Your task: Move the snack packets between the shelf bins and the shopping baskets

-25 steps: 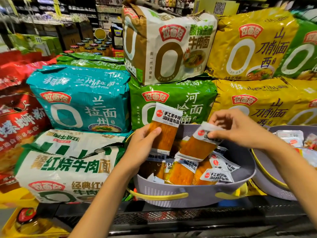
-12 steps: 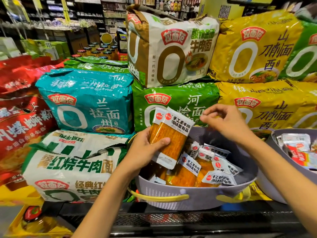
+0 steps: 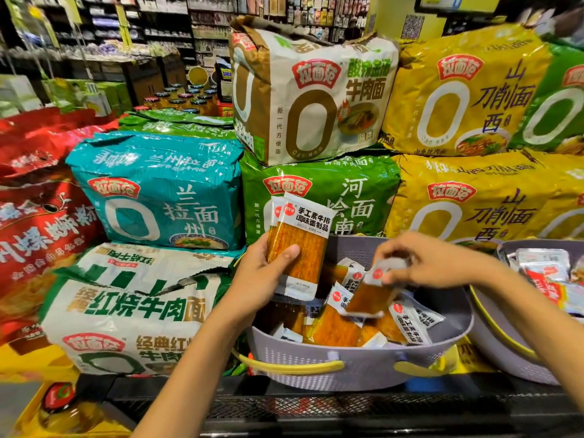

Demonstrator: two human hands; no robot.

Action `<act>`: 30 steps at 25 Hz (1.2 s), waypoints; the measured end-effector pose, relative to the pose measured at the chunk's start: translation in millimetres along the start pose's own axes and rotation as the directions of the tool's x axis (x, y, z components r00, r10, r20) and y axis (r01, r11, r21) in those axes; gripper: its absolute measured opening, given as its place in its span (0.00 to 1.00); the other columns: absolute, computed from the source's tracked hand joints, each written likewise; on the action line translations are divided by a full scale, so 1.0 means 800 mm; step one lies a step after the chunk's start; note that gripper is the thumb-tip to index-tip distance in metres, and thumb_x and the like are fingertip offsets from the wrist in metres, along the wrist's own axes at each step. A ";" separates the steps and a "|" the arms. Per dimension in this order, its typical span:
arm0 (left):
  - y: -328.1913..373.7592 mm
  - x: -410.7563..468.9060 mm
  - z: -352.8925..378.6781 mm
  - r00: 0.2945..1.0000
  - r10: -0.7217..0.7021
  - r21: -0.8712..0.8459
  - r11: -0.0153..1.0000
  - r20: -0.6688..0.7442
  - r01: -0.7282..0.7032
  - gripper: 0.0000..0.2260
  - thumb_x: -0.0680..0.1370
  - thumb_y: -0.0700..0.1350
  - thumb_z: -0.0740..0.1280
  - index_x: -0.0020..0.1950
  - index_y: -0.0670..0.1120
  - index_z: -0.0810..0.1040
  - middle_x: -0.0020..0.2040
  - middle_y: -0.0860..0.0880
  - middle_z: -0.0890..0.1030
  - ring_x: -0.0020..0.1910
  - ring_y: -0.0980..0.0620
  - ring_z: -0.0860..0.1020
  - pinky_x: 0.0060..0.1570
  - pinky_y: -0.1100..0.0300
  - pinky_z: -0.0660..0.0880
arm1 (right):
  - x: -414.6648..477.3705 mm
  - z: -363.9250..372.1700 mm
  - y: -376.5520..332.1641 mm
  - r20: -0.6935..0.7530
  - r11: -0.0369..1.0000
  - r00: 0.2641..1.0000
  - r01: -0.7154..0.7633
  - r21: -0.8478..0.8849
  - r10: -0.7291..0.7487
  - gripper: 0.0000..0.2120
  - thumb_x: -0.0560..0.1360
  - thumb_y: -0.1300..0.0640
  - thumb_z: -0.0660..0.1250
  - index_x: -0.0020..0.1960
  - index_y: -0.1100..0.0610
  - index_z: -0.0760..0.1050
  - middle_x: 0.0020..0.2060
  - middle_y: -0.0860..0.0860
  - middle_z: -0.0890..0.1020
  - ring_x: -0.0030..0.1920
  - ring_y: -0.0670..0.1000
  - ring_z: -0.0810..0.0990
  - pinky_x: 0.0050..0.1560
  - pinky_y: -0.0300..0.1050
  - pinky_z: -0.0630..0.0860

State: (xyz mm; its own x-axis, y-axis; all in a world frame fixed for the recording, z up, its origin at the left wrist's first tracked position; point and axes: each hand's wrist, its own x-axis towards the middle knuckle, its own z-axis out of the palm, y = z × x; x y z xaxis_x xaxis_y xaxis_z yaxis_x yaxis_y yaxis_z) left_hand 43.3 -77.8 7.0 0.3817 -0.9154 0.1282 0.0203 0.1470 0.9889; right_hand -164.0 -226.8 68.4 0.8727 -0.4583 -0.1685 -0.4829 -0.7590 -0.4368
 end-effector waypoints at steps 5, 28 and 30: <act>0.006 0.000 -0.001 0.999 -0.042 -0.031 0.999 0.024 0.043 0.15 0.74 0.52 0.62 0.58 0.50 0.75 0.51 0.53 0.84 0.51 0.55 0.82 0.45 0.65 0.78 | 0.008 -0.022 -0.044 -0.184 0.763 0.979 0.188 0.619 -0.092 0.16 0.64 0.50 0.77 0.45 0.61 0.82 0.40 0.54 0.85 0.40 0.47 0.83 0.39 0.37 0.78; 0.007 0.001 -0.003 0.967 -0.033 -0.269 0.962 -0.252 -0.037 0.17 0.76 0.39 0.65 0.65 0.40 0.72 0.51 0.48 0.82 0.45 0.57 0.82 0.39 0.66 0.77 | 0.035 0.107 -0.004 0.394 0.856 0.761 -0.467 -0.221 0.516 0.27 0.78 0.39 0.57 0.62 0.61 0.71 0.56 0.55 0.78 0.56 0.57 0.78 0.53 0.47 0.73; 0.009 0.000 -0.002 0.958 -0.024 -0.274 0.960 -0.286 -0.057 0.18 0.76 0.39 0.64 0.65 0.41 0.71 0.52 0.49 0.82 0.45 0.57 0.82 0.39 0.66 0.78 | 0.045 0.112 -0.010 0.442 0.764 0.699 -0.643 0.047 0.562 0.22 0.78 0.43 0.59 0.62 0.60 0.68 0.53 0.54 0.77 0.51 0.54 0.78 0.47 0.45 0.76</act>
State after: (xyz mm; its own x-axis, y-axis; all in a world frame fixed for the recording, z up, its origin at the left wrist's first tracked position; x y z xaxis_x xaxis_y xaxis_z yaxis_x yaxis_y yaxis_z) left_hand 45.1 -75.8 14.3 0.6290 -0.7735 0.0775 0.2508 0.2963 0.9216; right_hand -122.4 -196.0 -13.7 0.3709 -0.5421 -0.7541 -0.9271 -0.2634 -0.2666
